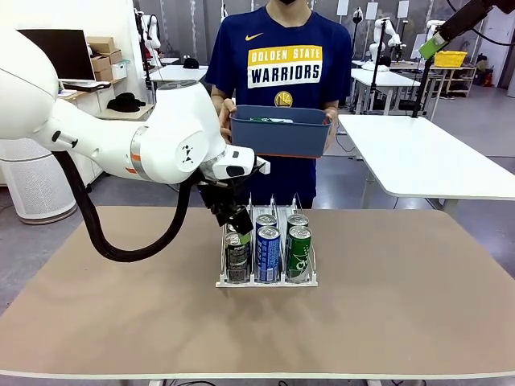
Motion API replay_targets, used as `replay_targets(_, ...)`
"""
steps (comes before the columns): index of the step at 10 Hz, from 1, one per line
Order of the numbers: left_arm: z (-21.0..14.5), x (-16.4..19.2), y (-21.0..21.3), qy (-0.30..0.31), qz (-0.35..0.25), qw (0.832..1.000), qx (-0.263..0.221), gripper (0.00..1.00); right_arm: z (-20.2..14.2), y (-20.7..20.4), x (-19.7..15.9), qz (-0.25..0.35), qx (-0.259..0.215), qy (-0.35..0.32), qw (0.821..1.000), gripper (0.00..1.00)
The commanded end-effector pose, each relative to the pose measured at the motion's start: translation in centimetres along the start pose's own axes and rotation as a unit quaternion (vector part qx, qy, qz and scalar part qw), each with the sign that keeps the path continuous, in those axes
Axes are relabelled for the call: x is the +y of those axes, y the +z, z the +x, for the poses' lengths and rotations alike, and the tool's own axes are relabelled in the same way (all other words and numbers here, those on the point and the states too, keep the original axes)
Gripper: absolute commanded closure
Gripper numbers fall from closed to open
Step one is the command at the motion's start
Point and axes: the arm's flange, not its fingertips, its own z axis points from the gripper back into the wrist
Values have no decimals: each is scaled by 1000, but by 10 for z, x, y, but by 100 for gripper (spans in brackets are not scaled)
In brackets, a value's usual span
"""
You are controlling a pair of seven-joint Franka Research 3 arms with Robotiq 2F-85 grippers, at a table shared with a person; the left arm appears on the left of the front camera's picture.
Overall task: Fill the beverage cans into the dispenser.
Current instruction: Pick up the Sprite handed by the human.
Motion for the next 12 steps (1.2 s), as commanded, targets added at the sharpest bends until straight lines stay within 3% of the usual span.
replay_targets(1, 0, 4, 1, -3, 1, 1000, 0, 0, -1, 0, 1, -1, 4, -3, 1000, 0)
replay_targets(2, 0, 0, 0, 0, 0, 1000, 0, 0, -1, 0, 1, -1, 4, -3, 1000, 0)
replay_targets(3, -7, 7, 25, -6, -43, 999, -12, 0, -1, 0, 1, -1, 4, -3, 1000, 0)
replay_targets(6, -29, 34, 101, -8, -86, 996, -30, 0, -1, 0, 1, -1, 4, -3, 1000, 0)
replay_targets(12, -68, 67, 222, -44, -100, 988, -110, 0, -1, 0, 1, -1, 4, -3, 1000, 0)
